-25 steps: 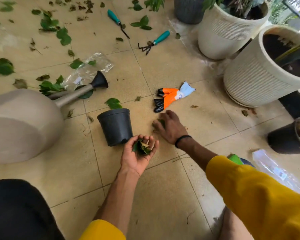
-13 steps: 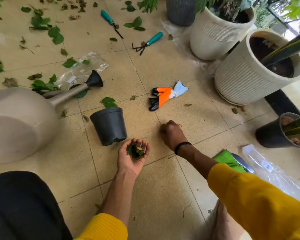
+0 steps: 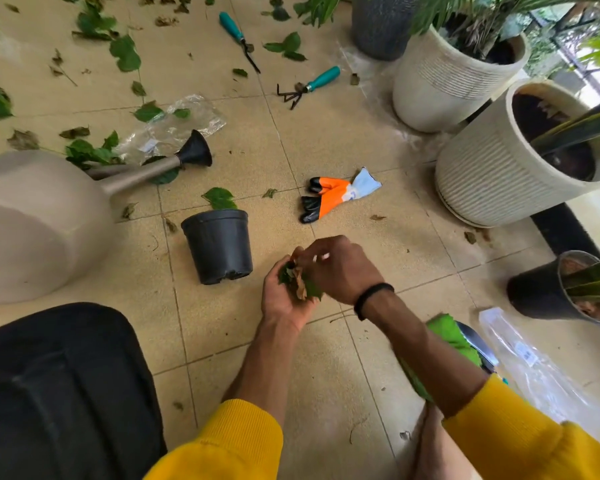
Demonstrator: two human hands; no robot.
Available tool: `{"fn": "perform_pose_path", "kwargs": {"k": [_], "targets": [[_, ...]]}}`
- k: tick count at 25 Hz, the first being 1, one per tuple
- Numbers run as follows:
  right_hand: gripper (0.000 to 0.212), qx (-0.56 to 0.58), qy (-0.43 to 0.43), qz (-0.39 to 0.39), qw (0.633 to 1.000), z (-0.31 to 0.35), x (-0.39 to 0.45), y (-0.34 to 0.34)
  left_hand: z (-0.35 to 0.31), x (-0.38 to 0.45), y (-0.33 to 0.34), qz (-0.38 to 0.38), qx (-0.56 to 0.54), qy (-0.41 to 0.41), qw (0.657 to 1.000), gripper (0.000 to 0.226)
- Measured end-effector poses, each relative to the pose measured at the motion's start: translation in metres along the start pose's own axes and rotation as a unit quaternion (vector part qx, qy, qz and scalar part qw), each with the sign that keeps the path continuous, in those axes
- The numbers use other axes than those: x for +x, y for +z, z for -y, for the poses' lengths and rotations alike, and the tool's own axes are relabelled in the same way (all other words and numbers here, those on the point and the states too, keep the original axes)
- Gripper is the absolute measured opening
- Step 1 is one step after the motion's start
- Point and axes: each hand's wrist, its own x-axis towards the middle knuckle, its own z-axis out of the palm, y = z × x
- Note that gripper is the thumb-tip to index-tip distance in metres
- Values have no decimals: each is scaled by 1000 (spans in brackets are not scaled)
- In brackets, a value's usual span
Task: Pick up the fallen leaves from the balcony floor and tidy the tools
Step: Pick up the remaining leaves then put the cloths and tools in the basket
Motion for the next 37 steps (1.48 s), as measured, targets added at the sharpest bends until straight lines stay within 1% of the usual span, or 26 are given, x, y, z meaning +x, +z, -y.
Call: {"fn": "perform_pose_path", "kwargs": {"k": [2,3,4,5,6,7,8,9,10,11,12,14,15,16,19,21,23,25,27,29,30,31,32,34,35,37], "targets": [[16,58,17,-54,997,-18,19,-20,1,2,0,33,-42,-21,998,27],[17,122,40,-67,989,-32,33,-31,1,2,-1,50,-57,-30,997,26],[18,191,78,-72,976,-49,48,-41,1,2,-3,60,-62,-38,996,25],[19,224,120,-80,964,-67,63,-50,2,2,-5,63,-61,-42,995,25],[21,202,150,-92,963,-86,77,-57,2,3,-8,63,-59,-47,995,25],[26,120,156,-103,975,-105,90,-62,3,3,-11,63,-56,-50,995,25],[33,26,143,-98,984,-125,102,-66,3,3,-12,64,-52,-49,995,25],[41,-51,115,-77,989,-139,110,-68,2,3,-14,63,-51,-46,996,24],[46,-115,80,-39,989,-150,116,-66,2,4,-16,63,-49,-43,996,24],[48,-176,34,-4,984,-157,120,-62,1,4,-19,63,-47,-40,996,24],[47,-222,-14,16,975,-161,121,-55,1,5,-21,61,-44,-36,996,24],[52,-239,-72,2,968,-162,112,-34,1,7,-22,52,-41,-31,997,24],[53,-224,-82,-9,971,-160,101,-20,1,6,-22,48,-38,-28,998,24],[52,-224,-103,-26,969,-160,89,-6,2,6,-21,45,-34,-25,998,24],[37,-287,-179,-73,938,-154,51,27,6,8,-19,37,-29,-13,999,26],[34,-298,-189,-86,932,-155,36,36,6,11,-18,37,-28,-1,999,25],[33,-290,-186,-90,934,-163,30,37,5,16,-16,34,-31,9,999,25],[26,-250,-164,-92,950,-170,29,33,7,18,-16,34,-15,5,999,24],[16,-144,-85,-110,980,-167,28,23,14,19,-14,32,9,-6,999,23],[12,-25,22,-120,992,-154,26,4,23,21,-11,30,25,-19,999,25],[10,37,46,-109,992,-144,23,-5,28,22,-8,30,30,-26,999,26],[9,87,40,-90,991,-132,20,-14,34,24,-4,27,36,-32,998,27],[8,112,15,-65,991,-119,16,-22,40,24,1,20,47,-36,998,28],[6,85,-26,-22,996,-98,8,-33,53,26,11,9,86,-42,995,31],[6,54,-30,-18,998,-92,5,-36,58,26,17,10,105,-46,993,32],[14,28,-16,-50,998,-93,3,-47,68,28,28,28,122,-60,990,31]]}}
